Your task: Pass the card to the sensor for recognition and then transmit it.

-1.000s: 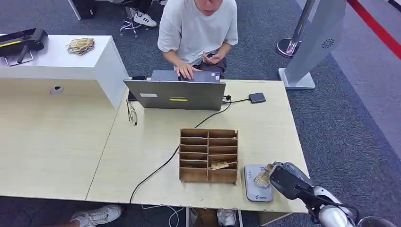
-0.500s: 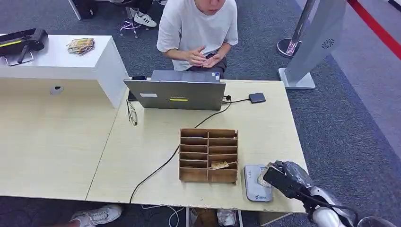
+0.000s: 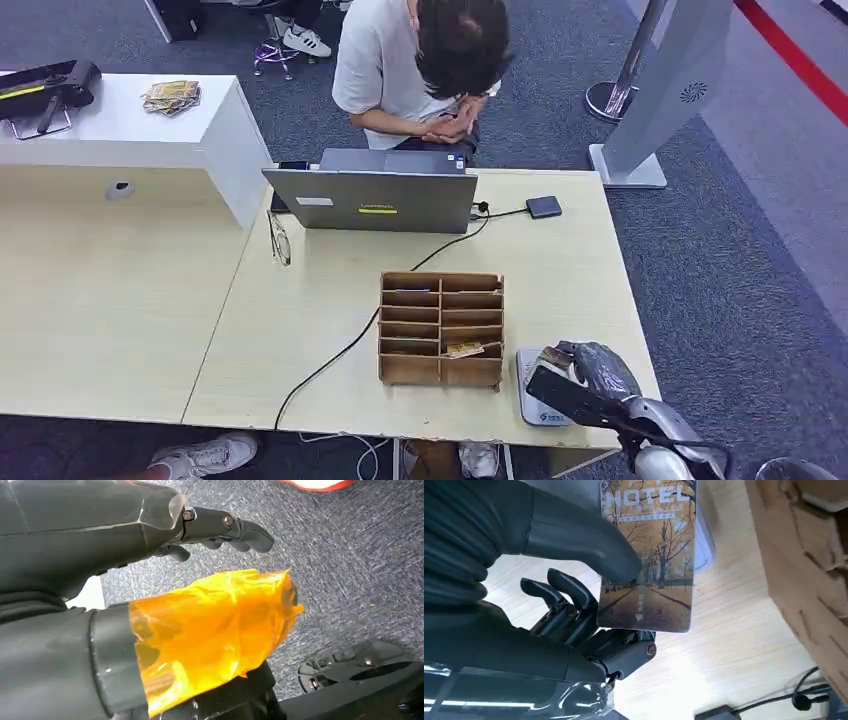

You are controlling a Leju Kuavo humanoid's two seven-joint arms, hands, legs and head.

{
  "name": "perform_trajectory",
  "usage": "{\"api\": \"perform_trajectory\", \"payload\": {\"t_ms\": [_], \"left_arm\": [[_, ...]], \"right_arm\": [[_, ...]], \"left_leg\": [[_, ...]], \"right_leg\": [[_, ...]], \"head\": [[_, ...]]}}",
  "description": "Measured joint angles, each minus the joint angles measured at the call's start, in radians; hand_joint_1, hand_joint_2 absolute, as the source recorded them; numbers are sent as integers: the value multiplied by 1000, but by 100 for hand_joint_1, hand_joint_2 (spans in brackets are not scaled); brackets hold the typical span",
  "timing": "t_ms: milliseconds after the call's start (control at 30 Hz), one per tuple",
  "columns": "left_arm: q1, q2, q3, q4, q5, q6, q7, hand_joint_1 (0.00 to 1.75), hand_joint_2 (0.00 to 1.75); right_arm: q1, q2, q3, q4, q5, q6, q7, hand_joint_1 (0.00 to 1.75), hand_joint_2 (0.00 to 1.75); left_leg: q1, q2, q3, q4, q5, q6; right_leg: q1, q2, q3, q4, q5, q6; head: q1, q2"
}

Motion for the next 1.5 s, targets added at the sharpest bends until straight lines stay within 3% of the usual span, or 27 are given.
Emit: {"api": "perform_trajectory", "payload": {"t_ms": [1500], "left_arm": [[0, 0, 0, 0, 0, 0, 0, 0, 0]], "right_arm": [[1, 14, 30, -22, 33, -13, 18, 175, 175]], "left_leg": [[0, 0, 0, 0, 0, 0]], "right_leg": [[0, 0, 0, 0, 0, 0]], "head": [[0, 0]]}}
